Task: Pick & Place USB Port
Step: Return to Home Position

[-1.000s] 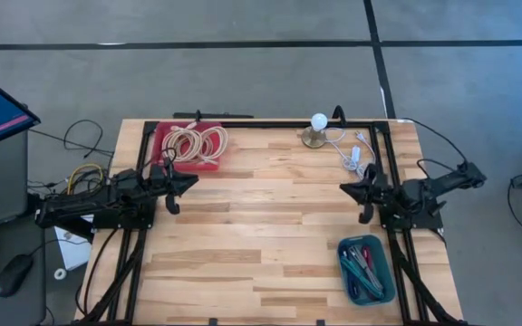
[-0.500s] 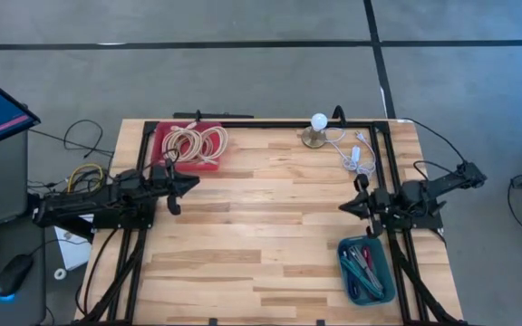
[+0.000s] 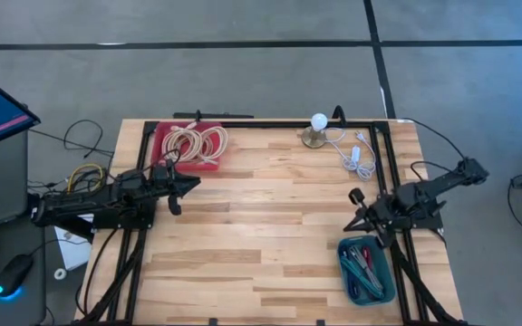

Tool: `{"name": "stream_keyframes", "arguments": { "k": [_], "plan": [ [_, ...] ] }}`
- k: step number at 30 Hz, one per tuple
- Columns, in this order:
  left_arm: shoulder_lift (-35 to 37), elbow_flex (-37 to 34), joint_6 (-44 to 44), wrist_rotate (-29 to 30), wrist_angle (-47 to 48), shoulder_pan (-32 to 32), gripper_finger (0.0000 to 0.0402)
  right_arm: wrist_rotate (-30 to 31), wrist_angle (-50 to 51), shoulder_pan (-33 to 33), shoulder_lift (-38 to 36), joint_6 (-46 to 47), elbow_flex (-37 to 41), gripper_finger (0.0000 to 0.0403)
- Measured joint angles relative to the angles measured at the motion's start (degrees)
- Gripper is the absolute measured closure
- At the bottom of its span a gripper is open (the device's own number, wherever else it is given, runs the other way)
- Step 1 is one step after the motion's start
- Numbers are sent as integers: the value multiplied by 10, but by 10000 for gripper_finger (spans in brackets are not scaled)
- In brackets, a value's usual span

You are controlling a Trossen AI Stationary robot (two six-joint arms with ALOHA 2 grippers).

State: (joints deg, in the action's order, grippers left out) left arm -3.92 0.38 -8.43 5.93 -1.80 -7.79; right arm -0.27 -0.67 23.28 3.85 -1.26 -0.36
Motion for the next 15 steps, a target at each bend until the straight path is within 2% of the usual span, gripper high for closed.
{"name": "stream_keyframes", "arguments": {
  "k": [9,15],
  "plan": [
    [0,0,0,0,-1,0,353,1,0,-1,32,121,0,402],
    [0,0,0,0,-5,0,353,2,0,-1,33,133,0,402]
  ]
}}
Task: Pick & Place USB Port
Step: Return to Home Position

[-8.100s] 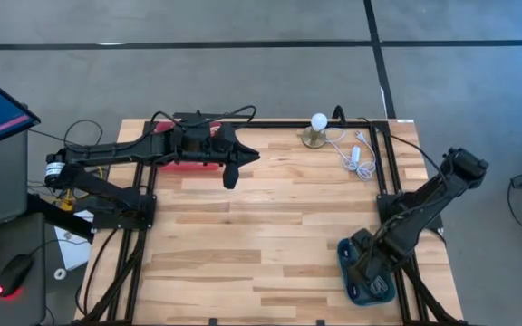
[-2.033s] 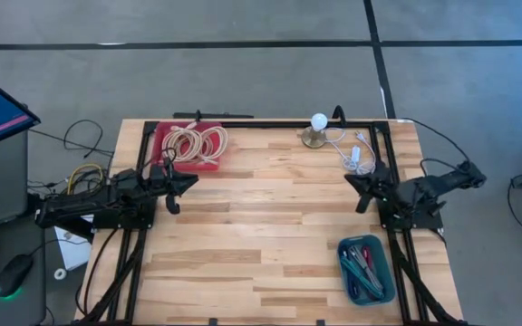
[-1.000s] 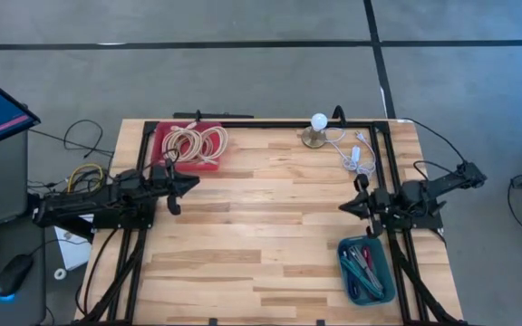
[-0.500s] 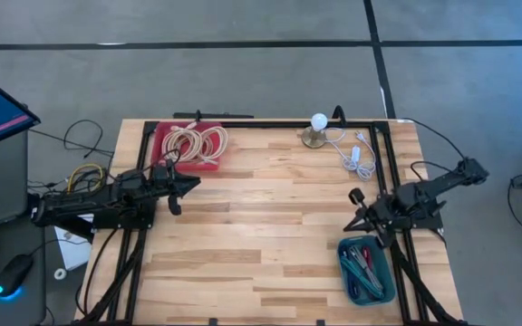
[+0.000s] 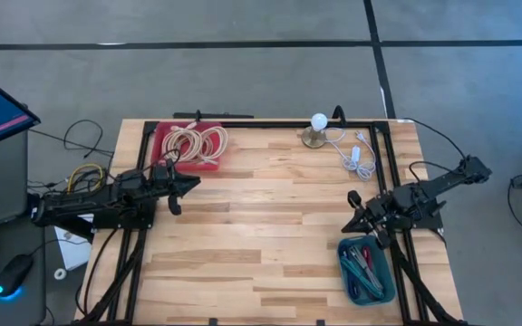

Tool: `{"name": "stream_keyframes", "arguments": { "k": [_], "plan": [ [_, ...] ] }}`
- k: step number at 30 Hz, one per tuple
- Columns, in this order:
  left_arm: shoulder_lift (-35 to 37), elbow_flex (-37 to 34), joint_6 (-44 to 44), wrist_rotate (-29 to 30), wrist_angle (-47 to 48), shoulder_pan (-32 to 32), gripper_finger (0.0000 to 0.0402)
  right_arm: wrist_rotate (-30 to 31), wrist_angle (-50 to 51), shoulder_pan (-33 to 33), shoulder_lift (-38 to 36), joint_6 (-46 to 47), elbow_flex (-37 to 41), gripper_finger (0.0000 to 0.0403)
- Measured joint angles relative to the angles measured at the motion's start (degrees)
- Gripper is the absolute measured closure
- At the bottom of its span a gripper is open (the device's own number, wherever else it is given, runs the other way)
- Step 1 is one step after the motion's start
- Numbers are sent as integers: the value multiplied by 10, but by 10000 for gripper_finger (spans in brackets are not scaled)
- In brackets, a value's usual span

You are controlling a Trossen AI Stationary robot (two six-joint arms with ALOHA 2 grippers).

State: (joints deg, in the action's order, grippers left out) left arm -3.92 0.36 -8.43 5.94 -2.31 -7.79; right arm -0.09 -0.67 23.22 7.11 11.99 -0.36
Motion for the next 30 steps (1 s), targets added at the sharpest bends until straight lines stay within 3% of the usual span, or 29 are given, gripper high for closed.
{"name": "stream_keyframes", "arguments": {
  "k": [30],
  "plan": [
    [0,0,0,0,-7,0,353,0,0,0,0,1,1,402]
  ]
}}
